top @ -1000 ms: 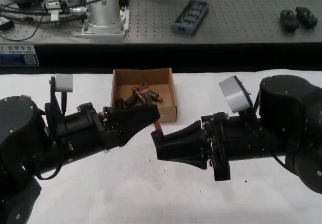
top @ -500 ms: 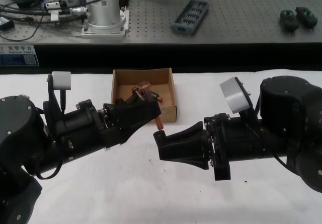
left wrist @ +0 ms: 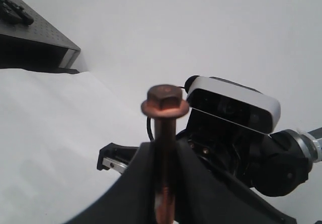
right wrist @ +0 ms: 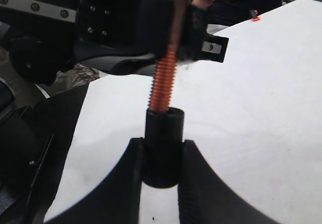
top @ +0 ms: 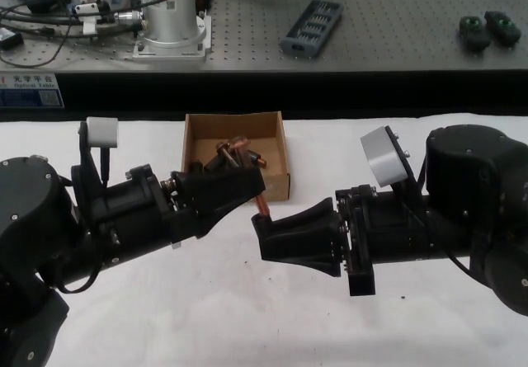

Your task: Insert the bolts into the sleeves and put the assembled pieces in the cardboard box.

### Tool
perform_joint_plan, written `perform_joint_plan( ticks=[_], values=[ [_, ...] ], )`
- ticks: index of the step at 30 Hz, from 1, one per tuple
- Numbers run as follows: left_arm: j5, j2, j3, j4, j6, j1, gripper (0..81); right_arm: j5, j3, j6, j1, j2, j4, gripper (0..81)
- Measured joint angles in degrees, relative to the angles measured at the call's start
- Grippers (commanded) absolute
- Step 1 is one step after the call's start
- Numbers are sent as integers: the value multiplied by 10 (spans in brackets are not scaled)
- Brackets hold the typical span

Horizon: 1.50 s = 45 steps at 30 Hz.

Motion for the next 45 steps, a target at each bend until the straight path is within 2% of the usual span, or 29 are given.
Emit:
perform_joint_plan(
  ticks=[31,45],
  values=[
    [-18,0,0,-15,-1,0,6,12,0,-24,-2,0,17,43],
    [-39,0,0,23,9,0,6,12,0,-5,-9,0,-4,43]
  ],
)
